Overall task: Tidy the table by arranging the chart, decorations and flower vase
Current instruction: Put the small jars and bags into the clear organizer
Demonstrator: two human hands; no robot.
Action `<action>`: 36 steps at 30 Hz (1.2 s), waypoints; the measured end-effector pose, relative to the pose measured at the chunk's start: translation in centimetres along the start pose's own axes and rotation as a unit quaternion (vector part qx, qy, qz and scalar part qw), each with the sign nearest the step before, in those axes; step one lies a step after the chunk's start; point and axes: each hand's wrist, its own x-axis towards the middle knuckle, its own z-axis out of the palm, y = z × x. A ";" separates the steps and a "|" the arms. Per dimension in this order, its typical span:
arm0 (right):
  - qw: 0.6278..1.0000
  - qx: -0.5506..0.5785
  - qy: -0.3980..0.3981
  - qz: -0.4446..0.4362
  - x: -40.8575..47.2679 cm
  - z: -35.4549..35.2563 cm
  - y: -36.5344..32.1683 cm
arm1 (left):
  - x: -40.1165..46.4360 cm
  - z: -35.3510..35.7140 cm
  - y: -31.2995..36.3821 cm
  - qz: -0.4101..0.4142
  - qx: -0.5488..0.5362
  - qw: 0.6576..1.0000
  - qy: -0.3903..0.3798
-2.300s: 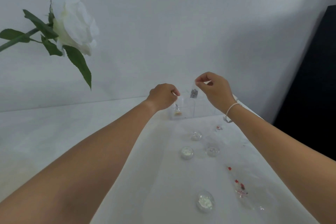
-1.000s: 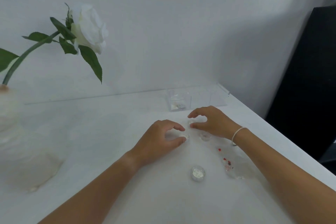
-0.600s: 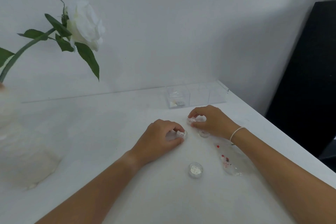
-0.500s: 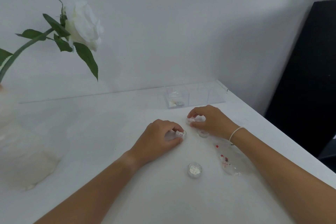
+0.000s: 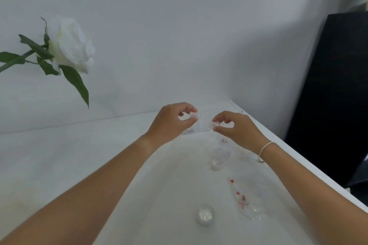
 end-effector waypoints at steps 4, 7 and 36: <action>0.999 0.021 0.041 0.008 1.4 -0.7 1.0 | 5.6 0.6 -0.4 -0.004 0.044 0.999 -0.032; 0.998 0.025 0.052 0.002 2.2 -0.7 1.8 | 8.6 1.8 -1.3 -0.015 0.096 0.992 -0.083; 0.997 0.042 0.059 0.006 3.2 -0.9 3.1 | 9.7 2.3 -3.6 -0.060 0.147 0.980 -0.123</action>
